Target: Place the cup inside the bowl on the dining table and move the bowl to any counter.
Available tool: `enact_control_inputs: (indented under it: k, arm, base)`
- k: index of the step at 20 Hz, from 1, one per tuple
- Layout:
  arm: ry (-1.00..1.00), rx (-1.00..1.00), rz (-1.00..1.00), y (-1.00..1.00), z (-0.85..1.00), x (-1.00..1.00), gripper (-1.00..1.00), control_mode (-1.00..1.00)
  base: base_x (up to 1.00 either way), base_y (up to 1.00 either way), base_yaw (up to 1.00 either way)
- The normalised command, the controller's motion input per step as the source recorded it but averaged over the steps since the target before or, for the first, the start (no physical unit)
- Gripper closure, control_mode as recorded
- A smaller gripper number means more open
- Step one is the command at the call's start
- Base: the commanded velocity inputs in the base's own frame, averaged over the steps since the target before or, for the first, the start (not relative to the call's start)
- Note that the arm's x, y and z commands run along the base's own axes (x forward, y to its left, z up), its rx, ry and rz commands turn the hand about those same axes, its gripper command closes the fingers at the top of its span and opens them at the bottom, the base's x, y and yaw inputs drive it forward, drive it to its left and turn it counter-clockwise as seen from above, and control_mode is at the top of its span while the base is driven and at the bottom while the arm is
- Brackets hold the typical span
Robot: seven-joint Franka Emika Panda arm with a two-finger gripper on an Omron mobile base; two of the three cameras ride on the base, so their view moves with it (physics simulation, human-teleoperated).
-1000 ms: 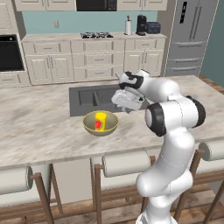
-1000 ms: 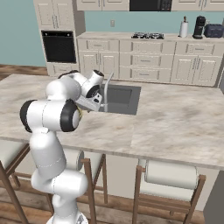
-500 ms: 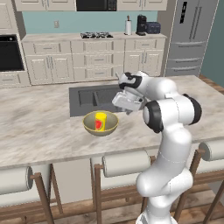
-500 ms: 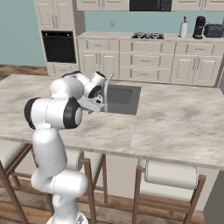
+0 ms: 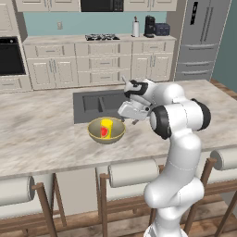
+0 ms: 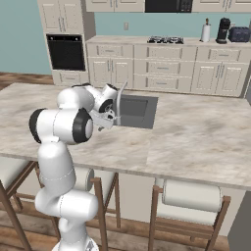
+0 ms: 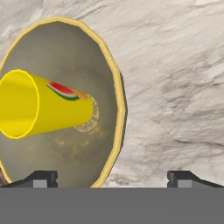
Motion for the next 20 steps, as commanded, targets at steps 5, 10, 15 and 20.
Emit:
enact_control_inputs:
  k: [5,10,15,20]
  arm:
    - [0.0,0.0,0.05,0.18,-0.04,0.0,-1.0,-1.0]
    - [0.0,0.0,0.04,0.12,-0.07,0.0,-1.0,-1.0]
    - [0.0,0.0,0.03,0.01,-0.13,0.01,-1.0,-1.0]
    - [0.0,0.0,0.03,0.0,-0.13,0.0,-1.0,-1.0]
  base:
    - [0.0,0.0,0.0]
    - [0.0,0.0,0.0]
    - [0.0,0.0,0.0]
    - [0.0,0.0,0.0]
